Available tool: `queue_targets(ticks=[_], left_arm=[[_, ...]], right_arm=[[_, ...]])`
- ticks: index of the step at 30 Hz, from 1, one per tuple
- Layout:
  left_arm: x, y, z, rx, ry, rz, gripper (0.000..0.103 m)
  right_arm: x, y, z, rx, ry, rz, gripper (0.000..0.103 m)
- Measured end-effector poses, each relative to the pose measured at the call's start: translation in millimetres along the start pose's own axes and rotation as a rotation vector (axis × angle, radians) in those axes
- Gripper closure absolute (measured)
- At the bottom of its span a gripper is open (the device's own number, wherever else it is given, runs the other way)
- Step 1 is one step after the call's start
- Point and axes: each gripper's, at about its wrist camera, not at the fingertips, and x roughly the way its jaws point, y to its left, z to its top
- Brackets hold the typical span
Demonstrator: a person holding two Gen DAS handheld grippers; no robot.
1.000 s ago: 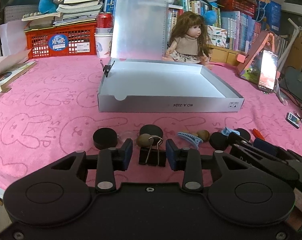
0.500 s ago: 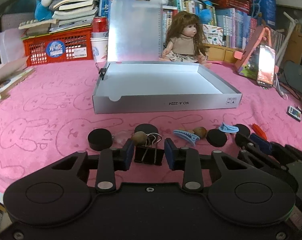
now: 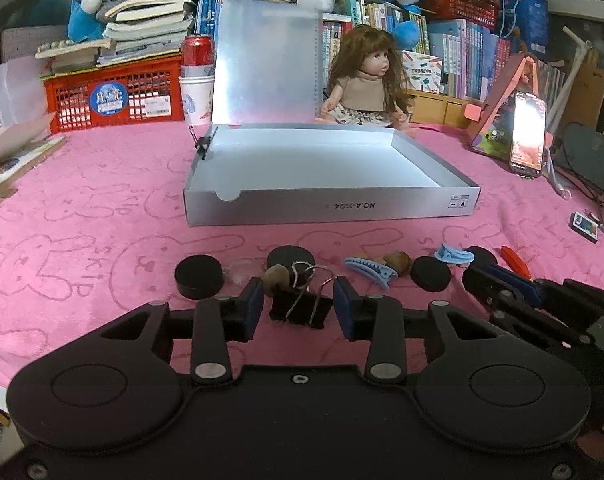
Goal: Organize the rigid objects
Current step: 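Grasp the red plastic piece with the right gripper while the left gripper holds the binder clip, then lift and carry the binder clip and red piece over the white box with both grippers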
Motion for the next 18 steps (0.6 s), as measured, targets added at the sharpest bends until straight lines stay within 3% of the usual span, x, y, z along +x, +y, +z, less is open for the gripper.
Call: queue_targets(ticks=[2,5,13,15,16,18], left_arm=[[2.6,0.0,-0.7,-0.002,0.011,-0.013,0.064],[8.9,-0.9,-4.0,-0.011,0.043,-0.024,0.065],[14.3,-5.6,-4.5,0.032,0.026,-0.023,0.065],[16.8,-4.8,-3.4,0.027,0.024,-0.024,0.065],[17.7,-5.1,-3.0,0.027,0.022,-0.025,0.065],[19.0,-5.9,-2.7,0.032,0.016,-0.025,0.065]], right_arm=[[-3.4,-2.2,-1.2,-0.006,-0.001,0.006,0.063],[-6.4,-3.5,-3.6,-0.011,0.003,0.007,0.063],[-4.8,-5.5,-5.1,0.000,0.017,0.000,0.062],[-4.3,-4.5,-4.9,-0.004,0.019,0.003,0.066],[-4.3,-4.2,-5.0,-0.004,0.019,0.009,0.078],[-4.1,-2.6,-4.3,-0.005,0.018,0.015,0.079]])
